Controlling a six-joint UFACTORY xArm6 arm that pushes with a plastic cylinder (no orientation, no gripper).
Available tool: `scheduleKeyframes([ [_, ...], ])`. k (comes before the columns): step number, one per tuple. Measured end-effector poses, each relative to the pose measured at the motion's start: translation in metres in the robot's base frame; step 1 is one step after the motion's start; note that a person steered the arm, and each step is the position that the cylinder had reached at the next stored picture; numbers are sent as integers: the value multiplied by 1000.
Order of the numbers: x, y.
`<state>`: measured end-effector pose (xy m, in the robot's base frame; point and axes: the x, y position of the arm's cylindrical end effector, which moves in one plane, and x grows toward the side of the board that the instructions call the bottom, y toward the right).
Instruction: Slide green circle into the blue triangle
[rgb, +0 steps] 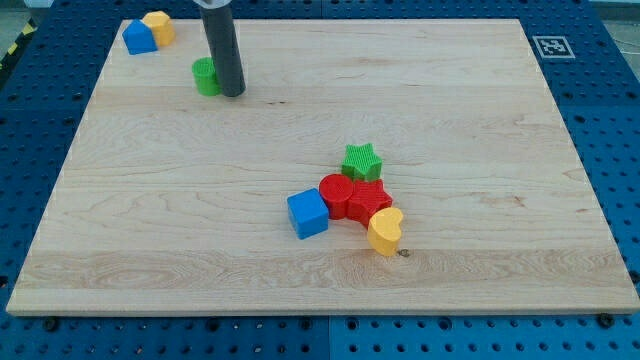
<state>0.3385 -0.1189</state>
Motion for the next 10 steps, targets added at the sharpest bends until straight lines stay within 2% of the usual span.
scheduleKeyframes([
  [4, 12, -10],
  [7, -36, -24],
  [10, -48, -31],
])
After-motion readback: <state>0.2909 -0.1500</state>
